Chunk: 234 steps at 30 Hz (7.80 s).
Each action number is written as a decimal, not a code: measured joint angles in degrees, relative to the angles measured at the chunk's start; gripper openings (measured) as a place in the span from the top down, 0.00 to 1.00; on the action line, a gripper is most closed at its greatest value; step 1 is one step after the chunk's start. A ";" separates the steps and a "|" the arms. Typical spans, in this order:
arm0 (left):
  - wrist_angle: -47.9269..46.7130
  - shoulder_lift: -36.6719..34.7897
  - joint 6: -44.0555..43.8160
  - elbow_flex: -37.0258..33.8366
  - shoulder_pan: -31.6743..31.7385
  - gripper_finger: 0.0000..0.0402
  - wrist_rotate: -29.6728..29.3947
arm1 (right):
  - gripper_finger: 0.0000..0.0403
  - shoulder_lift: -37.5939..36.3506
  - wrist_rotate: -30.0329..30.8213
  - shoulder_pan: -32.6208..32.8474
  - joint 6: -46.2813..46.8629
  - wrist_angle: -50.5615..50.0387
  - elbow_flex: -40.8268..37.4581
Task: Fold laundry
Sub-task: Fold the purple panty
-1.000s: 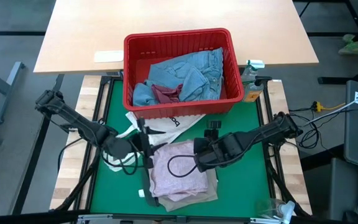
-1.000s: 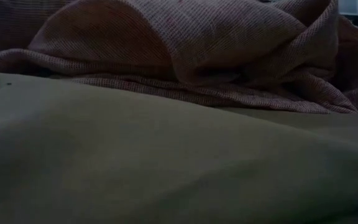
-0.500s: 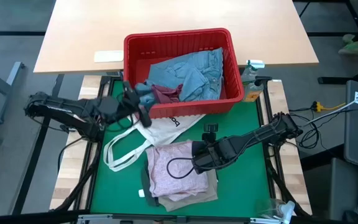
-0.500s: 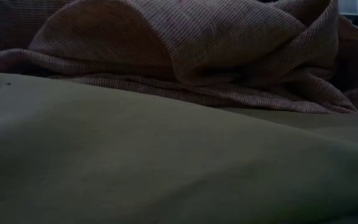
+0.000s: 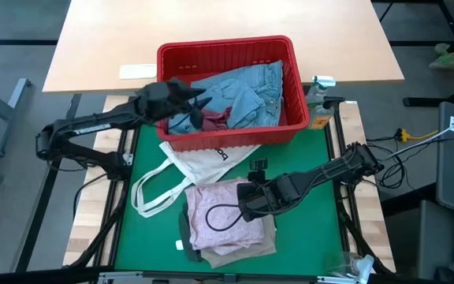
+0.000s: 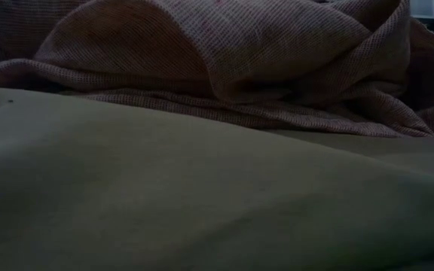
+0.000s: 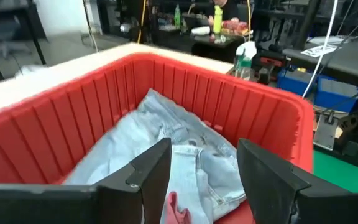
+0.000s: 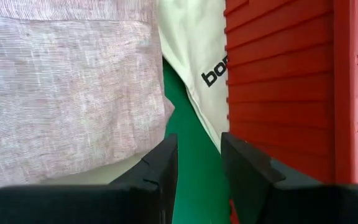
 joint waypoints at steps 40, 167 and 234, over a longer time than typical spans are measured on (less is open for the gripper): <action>11.01 37.94 -6.72 -0.02 13.61 0.56 18.14 | 0.70 0.02 0.02 0.00 -1.53 1.37 0.02; 7.42 -3.55 -12.36 0.07 1.74 1.00 30.18 | 0.70 -8.68 -31.63 -30.98 -8.47 20.47 0.02; 3.69 -3.55 3.12 -0.02 1.23 0.71 30.80 | 0.97 -11.89 -22.90 -30.36 0.47 28.23 0.17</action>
